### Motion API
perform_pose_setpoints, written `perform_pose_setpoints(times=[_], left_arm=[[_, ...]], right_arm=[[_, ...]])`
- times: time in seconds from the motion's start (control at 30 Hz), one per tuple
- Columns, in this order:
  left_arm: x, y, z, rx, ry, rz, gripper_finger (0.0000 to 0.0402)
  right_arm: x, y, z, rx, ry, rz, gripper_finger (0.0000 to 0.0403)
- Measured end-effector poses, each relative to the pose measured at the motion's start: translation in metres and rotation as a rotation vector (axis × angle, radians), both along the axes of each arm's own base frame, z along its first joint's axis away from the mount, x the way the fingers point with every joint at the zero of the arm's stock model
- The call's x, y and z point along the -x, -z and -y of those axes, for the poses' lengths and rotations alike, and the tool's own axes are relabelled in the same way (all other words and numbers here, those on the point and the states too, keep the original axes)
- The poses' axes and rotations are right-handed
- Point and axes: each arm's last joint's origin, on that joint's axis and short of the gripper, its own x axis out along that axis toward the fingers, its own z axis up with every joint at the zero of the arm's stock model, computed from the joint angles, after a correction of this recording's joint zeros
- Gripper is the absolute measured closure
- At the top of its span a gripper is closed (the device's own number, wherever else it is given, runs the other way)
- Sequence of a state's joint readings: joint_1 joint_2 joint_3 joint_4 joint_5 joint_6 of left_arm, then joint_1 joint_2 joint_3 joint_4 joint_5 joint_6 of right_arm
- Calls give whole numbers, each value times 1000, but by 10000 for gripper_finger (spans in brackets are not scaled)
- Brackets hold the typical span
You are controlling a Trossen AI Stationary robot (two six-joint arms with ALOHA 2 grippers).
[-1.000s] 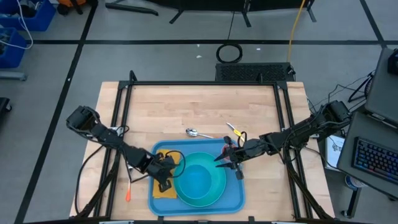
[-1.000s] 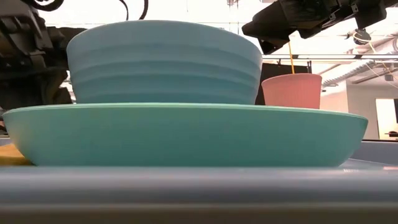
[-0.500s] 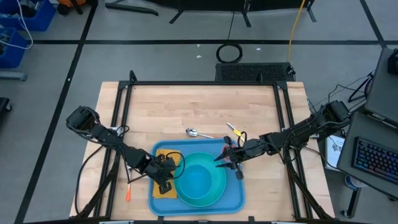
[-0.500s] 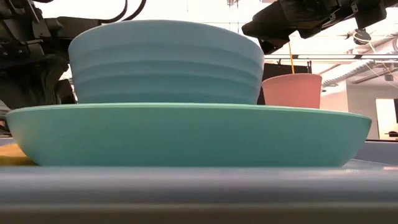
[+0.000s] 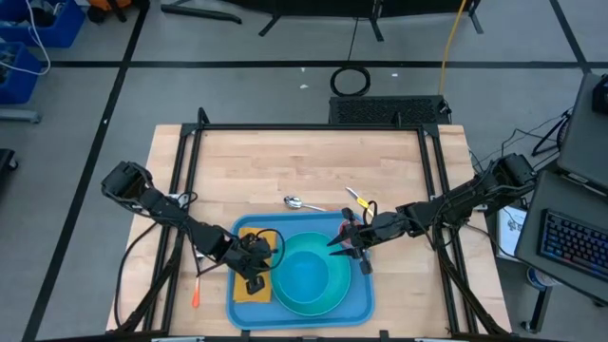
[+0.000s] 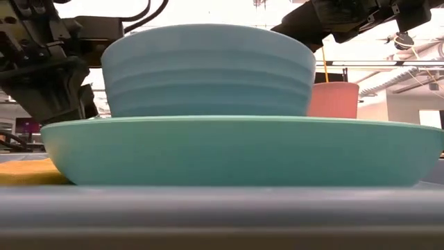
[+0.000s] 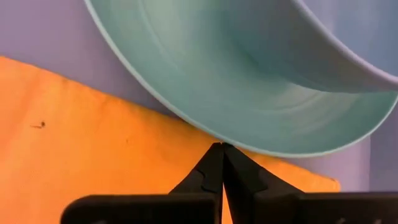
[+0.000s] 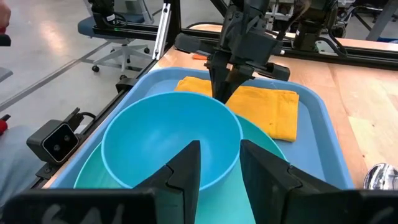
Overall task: Set up tray
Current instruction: Adjust the light blue plate on the blue tray, then adjust the blue bowl on top of the green plate on the blue tray
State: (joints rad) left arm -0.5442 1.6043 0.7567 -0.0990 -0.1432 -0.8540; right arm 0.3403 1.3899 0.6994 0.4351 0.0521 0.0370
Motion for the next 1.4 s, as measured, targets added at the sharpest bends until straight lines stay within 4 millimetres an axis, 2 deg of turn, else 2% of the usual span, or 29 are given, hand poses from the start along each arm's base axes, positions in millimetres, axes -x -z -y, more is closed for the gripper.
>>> perform_pose_setpoints(times=[0.33, 0.53, 0.77, 1.4], left_arm=[[8, -22, 2, -81, -27, 122, 398], [10, -36, 6, -64, -15, 207, 398], [5, -30, 4, -58, -6, 191, 399], [-2, -32, 3, 16, 11, 219, 401]], right_arm=[[0, 0, 0, 2, 0, -5, 300], [0, 0, 0, 2, 0, -5, 300], [0, 0, 0, 2, -1, -5, 300], [0, 0, 0, 0, 0, 1, 300]])
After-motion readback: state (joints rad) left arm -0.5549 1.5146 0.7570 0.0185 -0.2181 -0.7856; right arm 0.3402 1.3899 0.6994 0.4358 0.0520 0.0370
